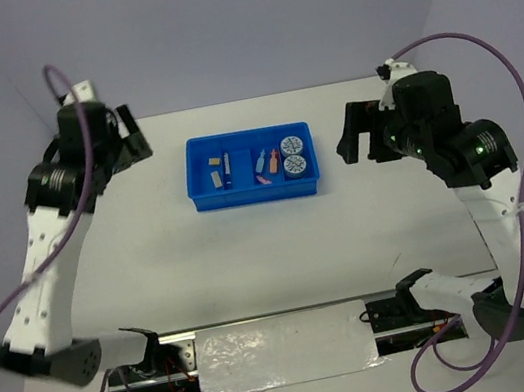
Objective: Sort the stationery into containers
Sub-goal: Reset both arms
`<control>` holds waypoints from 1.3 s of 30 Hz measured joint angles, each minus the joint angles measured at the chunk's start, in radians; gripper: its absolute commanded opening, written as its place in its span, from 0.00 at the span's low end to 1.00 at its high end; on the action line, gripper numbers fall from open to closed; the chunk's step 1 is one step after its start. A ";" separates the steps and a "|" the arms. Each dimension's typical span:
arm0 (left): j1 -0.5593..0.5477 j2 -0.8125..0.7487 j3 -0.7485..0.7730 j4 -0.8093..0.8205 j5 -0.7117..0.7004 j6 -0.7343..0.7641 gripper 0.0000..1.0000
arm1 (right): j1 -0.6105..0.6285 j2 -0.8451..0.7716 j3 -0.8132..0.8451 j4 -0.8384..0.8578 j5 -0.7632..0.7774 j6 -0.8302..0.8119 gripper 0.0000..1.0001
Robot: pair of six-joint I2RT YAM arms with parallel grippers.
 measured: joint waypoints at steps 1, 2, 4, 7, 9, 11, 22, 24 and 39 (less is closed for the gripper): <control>0.016 -0.069 -0.056 0.000 -0.022 -0.015 0.99 | -0.004 0.000 0.015 -0.010 0.023 0.002 1.00; 0.027 -0.132 -0.120 0.004 -0.041 -0.022 0.99 | -0.006 -0.004 0.030 -0.019 0.043 0.005 1.00; 0.034 -0.245 -0.250 0.000 -0.072 -0.046 0.99 | -0.008 -0.019 0.050 -0.028 0.074 0.010 1.00; 0.033 -0.366 -0.396 -0.019 -0.107 -0.085 0.99 | -0.008 -0.071 0.057 -0.033 0.106 0.013 1.00; 0.033 -0.401 -0.454 -0.028 -0.125 -0.109 1.00 | -0.008 -0.109 0.056 -0.038 0.122 0.013 1.00; 0.033 -0.418 -0.481 -0.043 -0.139 -0.129 0.99 | -0.008 -0.150 0.050 -0.039 0.136 0.013 1.00; 0.033 -0.452 -0.472 -0.071 -0.194 -0.150 0.99 | -0.008 -0.237 0.002 -0.052 0.175 0.013 1.00; 0.033 -0.454 -0.472 -0.075 -0.196 -0.149 0.99 | -0.008 -0.237 0.002 -0.053 0.176 0.013 1.00; 0.033 -0.436 -0.457 -0.086 -0.199 -0.141 0.99 | -0.008 -0.245 -0.049 -0.051 0.177 0.013 1.00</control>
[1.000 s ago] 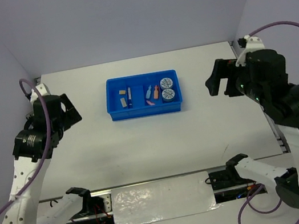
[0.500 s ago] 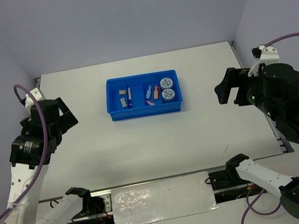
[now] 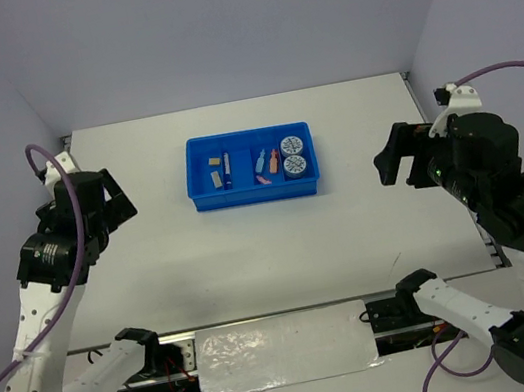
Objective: Sort the stationery into containers
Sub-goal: Reset both arms
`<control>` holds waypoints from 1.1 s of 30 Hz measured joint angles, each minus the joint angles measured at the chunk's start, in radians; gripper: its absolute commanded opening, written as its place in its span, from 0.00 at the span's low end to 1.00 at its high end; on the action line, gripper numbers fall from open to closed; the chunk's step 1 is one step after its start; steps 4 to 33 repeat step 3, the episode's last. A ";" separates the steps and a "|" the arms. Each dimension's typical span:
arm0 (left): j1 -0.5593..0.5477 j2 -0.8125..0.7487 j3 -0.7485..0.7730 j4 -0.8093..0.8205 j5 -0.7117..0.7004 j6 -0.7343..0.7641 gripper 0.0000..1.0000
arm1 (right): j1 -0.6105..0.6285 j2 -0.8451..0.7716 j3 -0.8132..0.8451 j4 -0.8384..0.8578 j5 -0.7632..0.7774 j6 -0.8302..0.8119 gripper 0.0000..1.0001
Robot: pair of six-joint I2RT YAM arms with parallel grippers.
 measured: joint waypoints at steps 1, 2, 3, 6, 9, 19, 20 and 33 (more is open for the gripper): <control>0.000 0.000 0.000 0.000 0.000 0.001 0.99 | 0.000 0.000 0.000 0.000 0.000 0.000 1.00; 0.000 0.000 0.000 0.000 0.000 0.002 0.99 | 0.000 -0.001 0.000 0.000 0.000 0.000 1.00; 0.000 0.000 0.000 0.000 0.000 0.003 0.99 | 0.000 -0.001 0.000 0.000 0.000 0.000 1.00; 0.000 0.000 0.000 0.000 0.000 0.003 0.99 | 0.000 -0.001 0.000 0.000 0.000 0.000 1.00; 0.000 0.000 0.000 0.000 0.000 0.003 0.99 | 0.000 -0.001 0.000 0.000 0.000 0.000 1.00; 0.000 0.000 0.000 0.000 0.000 0.003 0.99 | 0.000 -0.001 0.000 0.000 0.000 0.000 1.00; 0.000 0.000 0.000 0.000 0.000 0.003 0.99 | 0.000 -0.001 0.000 0.000 0.000 0.000 1.00; 0.000 0.000 0.000 0.000 0.000 0.003 0.99 | 0.000 -0.001 0.000 0.000 0.000 0.000 1.00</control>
